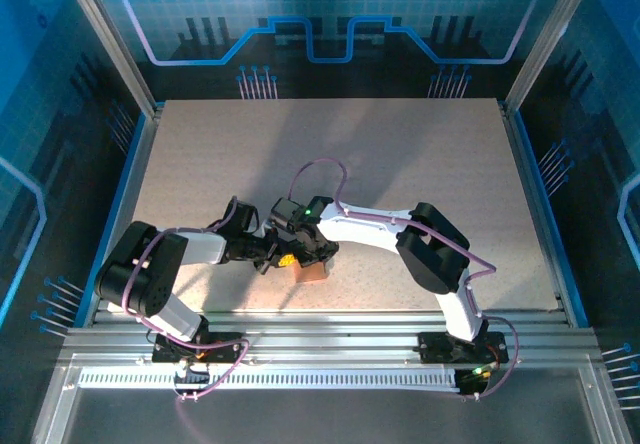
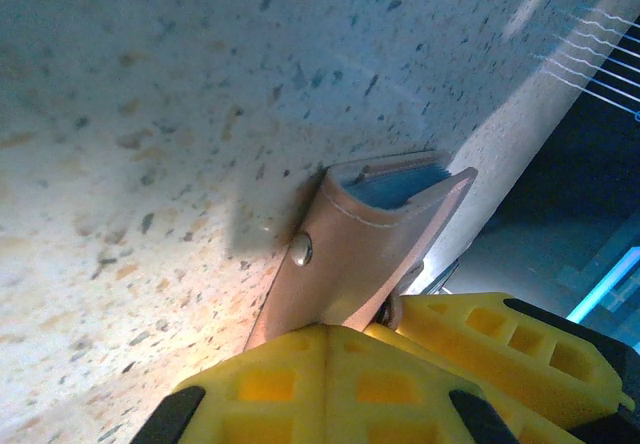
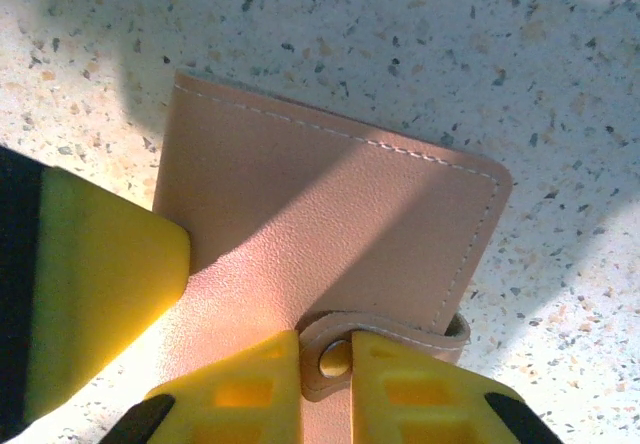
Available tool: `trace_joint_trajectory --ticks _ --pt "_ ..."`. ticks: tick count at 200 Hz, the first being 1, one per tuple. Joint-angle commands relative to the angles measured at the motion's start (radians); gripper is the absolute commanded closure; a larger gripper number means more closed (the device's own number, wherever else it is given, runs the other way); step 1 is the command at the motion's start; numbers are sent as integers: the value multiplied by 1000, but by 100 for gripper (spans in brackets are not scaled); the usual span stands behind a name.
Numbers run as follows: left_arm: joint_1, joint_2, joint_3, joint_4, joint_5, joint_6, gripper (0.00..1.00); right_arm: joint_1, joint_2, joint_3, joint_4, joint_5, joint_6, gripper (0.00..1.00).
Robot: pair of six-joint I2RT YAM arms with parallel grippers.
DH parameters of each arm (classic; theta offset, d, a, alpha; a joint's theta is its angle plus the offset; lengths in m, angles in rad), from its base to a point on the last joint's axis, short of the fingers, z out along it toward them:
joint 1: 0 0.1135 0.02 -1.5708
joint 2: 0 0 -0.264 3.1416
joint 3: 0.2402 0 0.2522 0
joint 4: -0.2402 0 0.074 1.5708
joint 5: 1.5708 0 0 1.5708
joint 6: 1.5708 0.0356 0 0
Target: Take the credit cards out of the card holder
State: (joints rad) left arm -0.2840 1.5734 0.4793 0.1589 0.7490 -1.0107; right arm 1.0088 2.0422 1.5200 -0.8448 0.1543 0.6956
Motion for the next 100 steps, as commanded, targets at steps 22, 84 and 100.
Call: trace_joint_trajectory --ticks 22,84,100 --pt "6 27 2 -100 -22 34 100 6 -24 -35 14 13 5 88" --pt "6 -11 75 -187 -30 66 95 -33 -139 -137 113 -20 18 89" --pt "6 -35 107 -217 -43 71 91 -58 -184 -184 152 -39 21 89"
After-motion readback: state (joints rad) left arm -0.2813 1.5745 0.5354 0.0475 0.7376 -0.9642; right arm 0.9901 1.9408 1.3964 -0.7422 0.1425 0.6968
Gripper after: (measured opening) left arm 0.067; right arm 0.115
